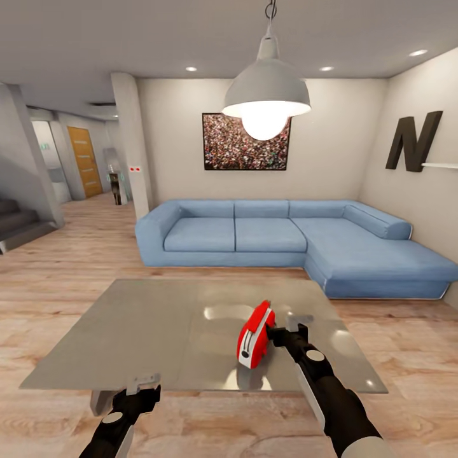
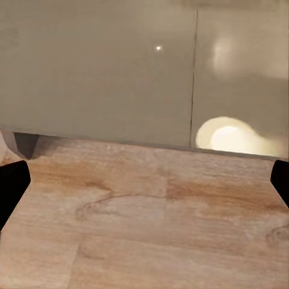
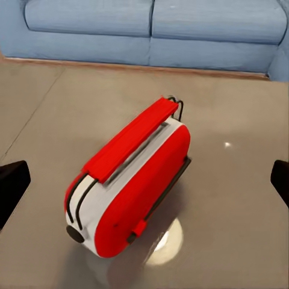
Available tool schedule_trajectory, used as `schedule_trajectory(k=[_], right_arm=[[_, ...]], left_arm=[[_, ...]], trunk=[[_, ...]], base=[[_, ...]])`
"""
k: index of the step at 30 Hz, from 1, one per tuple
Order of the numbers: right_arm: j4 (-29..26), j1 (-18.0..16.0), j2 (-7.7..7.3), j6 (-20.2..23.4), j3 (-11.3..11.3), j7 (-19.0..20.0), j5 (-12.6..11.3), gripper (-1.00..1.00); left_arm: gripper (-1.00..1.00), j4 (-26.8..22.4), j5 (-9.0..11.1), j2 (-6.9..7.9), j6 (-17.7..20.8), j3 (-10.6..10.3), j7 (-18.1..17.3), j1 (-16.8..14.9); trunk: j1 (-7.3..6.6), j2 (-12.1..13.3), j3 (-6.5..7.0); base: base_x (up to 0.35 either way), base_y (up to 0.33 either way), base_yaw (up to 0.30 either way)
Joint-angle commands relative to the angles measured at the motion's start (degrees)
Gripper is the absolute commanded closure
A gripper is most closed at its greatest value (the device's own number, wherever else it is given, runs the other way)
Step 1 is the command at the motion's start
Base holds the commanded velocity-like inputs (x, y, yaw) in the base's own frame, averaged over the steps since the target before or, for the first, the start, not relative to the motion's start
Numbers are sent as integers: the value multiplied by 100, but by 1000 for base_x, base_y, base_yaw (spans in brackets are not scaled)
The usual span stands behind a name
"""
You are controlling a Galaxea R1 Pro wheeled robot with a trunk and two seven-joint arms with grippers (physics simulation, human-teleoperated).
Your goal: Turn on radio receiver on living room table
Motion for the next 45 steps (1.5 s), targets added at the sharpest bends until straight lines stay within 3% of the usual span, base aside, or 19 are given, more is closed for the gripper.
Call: schedule_trajectory(k=[1, 16, 28, 45], right_arm=[[0, 0, 1, 0, 0, 0, 0, -100], [0, -1, -1, 0, 0, 0, 1, -100], [0, -2, 4, -1, 9, 0, -7, -100], [0, -1, 4, 0, 9, 0, -7, -100]], left_arm=[[-100, 0, 0, 0, 0, 0, 0, 0], [-100, 30, -4, 0, -4, -5, 0, 0], [-100, 34, -7, 0, -77, -193, 7, 0], [-100, 16, -7, 0, -114, -194, 9, 0]], trunk=[[0, 0, 0], [0, 0, 0], [0, 0, 0], [0, 0, 0]], base=[[307, 137, 0], [275, 125, 0], [26, 11, 0], [13, 0, 0]])
